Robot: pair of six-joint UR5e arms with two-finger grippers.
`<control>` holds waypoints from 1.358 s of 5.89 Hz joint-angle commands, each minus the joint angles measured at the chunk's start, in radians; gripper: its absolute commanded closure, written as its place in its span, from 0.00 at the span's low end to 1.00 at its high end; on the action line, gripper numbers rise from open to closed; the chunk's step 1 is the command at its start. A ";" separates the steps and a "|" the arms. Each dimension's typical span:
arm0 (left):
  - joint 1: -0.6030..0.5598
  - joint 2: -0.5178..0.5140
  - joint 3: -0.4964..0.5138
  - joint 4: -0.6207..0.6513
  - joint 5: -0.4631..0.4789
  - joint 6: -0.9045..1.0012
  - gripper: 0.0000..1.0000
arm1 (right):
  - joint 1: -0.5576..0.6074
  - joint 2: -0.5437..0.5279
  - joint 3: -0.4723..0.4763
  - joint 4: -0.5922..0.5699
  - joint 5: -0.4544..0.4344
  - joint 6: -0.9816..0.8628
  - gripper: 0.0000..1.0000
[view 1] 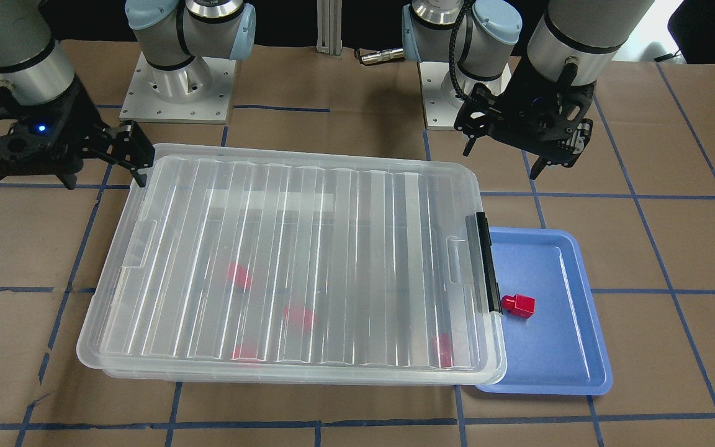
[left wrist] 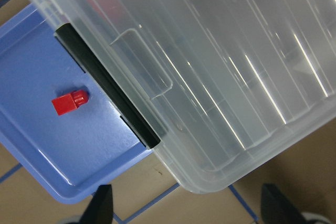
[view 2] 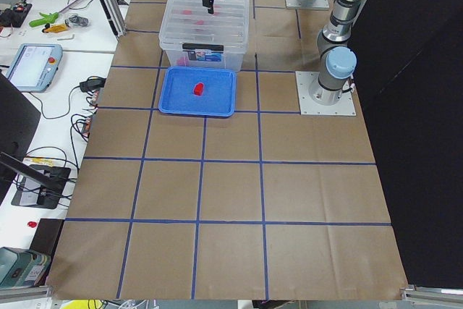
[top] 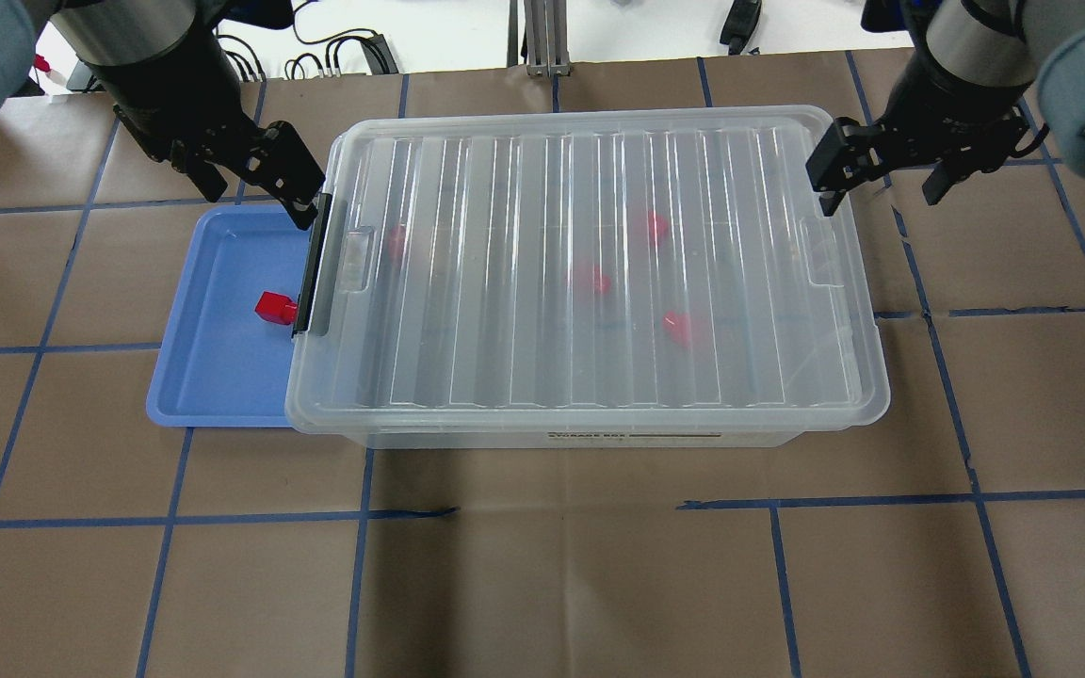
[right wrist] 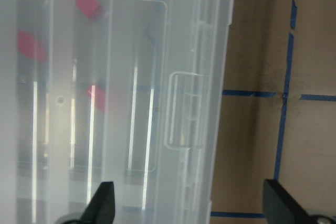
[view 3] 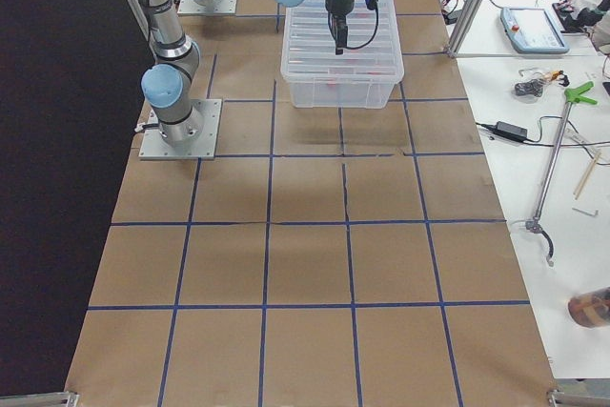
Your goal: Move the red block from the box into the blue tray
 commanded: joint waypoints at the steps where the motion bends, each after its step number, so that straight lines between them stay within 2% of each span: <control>1: 0.000 0.024 -0.023 0.043 -0.004 -0.216 0.02 | 0.114 0.000 -0.065 0.082 0.000 0.138 0.00; 2: 0.000 0.023 -0.025 0.073 0.002 -0.309 0.02 | 0.116 0.003 -0.067 0.102 0.003 0.134 0.00; 8: 0.001 0.027 -0.031 0.074 0.005 -0.307 0.02 | 0.095 -0.003 -0.061 0.097 0.000 0.125 0.00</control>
